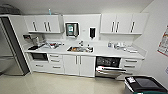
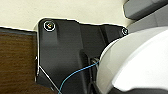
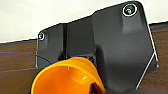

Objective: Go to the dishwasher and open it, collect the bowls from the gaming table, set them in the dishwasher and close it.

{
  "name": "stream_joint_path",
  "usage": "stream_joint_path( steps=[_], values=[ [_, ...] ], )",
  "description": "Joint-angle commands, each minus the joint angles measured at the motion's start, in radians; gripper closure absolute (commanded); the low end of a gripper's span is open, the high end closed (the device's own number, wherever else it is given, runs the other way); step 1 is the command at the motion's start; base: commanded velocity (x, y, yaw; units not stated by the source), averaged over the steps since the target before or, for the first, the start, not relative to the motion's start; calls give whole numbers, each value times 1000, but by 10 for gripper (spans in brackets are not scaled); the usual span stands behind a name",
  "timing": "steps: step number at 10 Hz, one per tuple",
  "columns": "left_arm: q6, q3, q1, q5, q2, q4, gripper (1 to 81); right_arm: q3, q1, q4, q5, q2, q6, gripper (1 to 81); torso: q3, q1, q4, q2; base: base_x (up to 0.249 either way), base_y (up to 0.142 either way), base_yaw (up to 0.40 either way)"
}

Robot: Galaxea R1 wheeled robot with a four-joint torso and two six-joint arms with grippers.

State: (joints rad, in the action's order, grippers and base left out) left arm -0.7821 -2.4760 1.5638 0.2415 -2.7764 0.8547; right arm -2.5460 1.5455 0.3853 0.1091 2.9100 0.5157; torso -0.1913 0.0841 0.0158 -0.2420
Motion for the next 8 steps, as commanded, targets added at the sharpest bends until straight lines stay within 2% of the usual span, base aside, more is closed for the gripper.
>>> stream_joint_path(
  steps=[1, 8],
  values=[
    [4, 15, -44, 4, 7, 14, 811, 0, -53, 6, -37, -22, 0, 811, 0, 0, 0, 0, 191, 0, 0],
    [4, 12, -44, 4, 7, 12, 811, 0, -54, 3, -37, -21, -2, 811, 0, -1, 0, 0, 191, 0, 0]
  ],
)
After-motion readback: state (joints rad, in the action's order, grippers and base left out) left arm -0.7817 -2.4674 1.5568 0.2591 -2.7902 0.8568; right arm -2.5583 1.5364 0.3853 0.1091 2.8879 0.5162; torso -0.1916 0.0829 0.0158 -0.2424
